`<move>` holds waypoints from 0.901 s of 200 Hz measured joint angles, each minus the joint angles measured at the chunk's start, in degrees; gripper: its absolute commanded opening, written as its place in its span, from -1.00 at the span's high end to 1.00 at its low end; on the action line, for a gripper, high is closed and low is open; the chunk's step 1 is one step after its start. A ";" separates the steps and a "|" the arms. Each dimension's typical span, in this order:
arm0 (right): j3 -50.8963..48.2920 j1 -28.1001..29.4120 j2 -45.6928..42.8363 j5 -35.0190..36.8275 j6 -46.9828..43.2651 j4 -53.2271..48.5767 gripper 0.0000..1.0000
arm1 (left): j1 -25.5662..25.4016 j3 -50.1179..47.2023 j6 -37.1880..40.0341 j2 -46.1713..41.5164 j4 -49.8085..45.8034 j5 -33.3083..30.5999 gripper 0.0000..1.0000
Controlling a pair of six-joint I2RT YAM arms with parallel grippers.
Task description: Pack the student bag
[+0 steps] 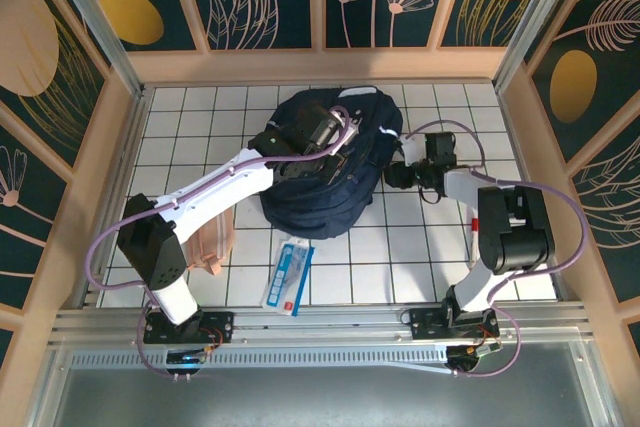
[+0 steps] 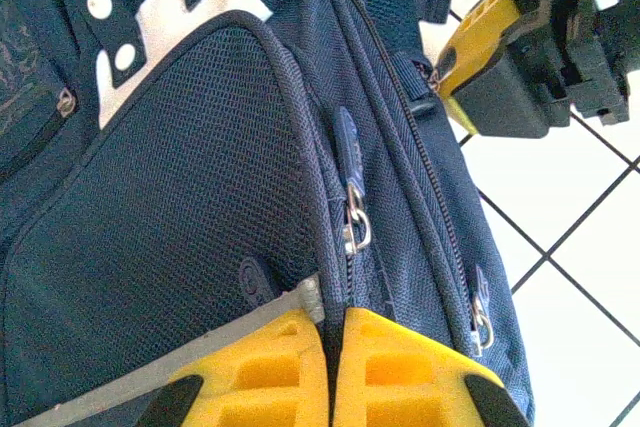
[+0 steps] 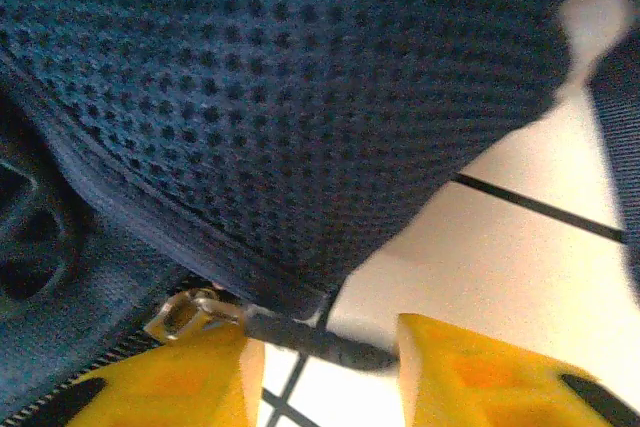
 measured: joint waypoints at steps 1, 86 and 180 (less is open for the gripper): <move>-0.07 -0.02 -0.20 0.11 0.02 0.00 0.11 | 0.00 0.00 0.00 0.00 0.00 0.00 1.00; -3.78 1.22 -24.20 -6.43 10.93 -1.62 -0.04 | 0.00 -0.04 -0.90 -0.02 -0.13 0.55 1.00; -1.90 12.17 -19.87 -19.19 -3.91 -11.96 -0.09 | -0.02 1.36 -3.19 1.75 -0.24 2.10 1.00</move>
